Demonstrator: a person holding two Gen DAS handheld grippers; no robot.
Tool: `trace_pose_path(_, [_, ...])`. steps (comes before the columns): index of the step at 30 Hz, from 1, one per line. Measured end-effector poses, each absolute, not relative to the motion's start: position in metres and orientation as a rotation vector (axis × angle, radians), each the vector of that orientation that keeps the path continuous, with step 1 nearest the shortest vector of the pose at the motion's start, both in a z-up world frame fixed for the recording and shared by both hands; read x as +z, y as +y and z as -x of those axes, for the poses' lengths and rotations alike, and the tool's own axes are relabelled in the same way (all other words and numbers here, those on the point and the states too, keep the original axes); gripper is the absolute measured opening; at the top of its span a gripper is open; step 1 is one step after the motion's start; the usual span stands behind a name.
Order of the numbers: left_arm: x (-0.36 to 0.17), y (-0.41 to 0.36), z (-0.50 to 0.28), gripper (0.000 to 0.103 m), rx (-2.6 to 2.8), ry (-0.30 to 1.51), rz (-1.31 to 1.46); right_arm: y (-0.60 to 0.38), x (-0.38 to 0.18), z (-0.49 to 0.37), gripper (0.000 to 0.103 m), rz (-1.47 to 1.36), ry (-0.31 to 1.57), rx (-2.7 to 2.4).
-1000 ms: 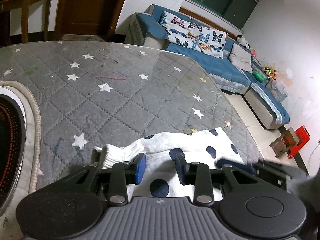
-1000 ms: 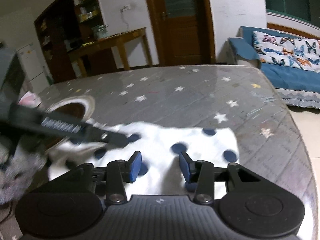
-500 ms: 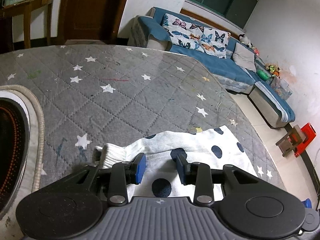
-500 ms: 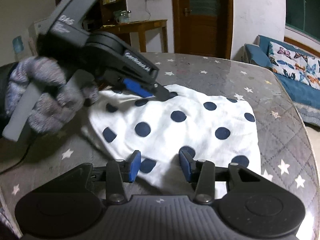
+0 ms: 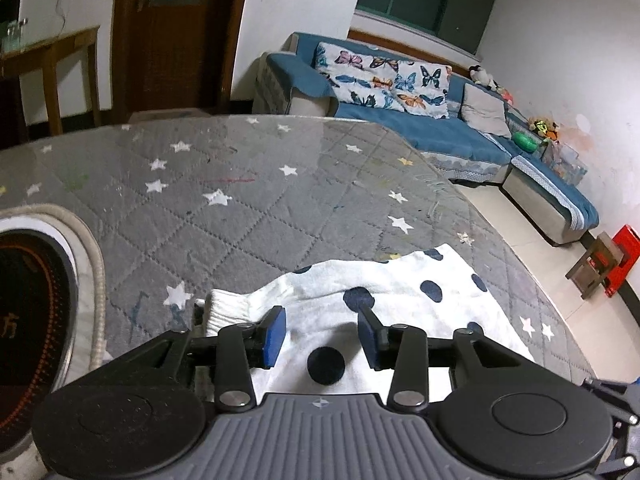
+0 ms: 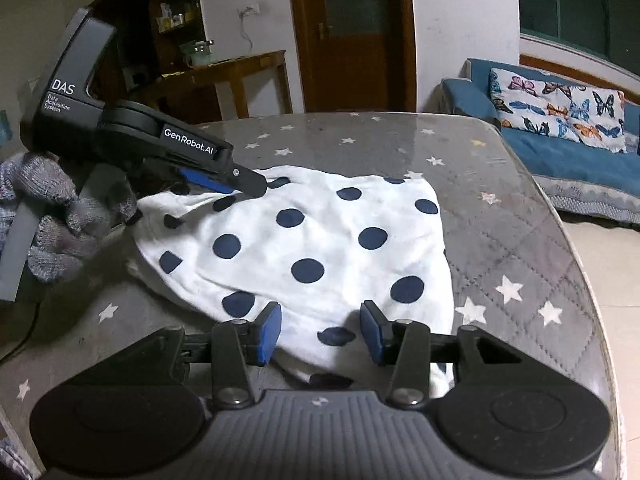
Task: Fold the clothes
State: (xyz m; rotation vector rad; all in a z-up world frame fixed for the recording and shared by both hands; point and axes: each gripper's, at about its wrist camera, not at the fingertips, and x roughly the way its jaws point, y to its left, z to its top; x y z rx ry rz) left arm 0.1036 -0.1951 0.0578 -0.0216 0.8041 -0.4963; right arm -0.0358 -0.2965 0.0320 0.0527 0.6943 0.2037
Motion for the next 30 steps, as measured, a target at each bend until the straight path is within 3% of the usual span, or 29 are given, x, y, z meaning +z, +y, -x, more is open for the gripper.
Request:
trace_pose_path(18, [0.056,-0.167,-0.038,0.045,-0.495,0.685,-0.143,-0.303,0.033,0.044,0.052,-0.031,0.686,0.184])
trace_pose_path(30, [0.055,-0.156,-0.038,0.045,-0.459,0.679,-0.094,-0.278,0.057,-0.040,0.050,-0.056,0.643,0.279])
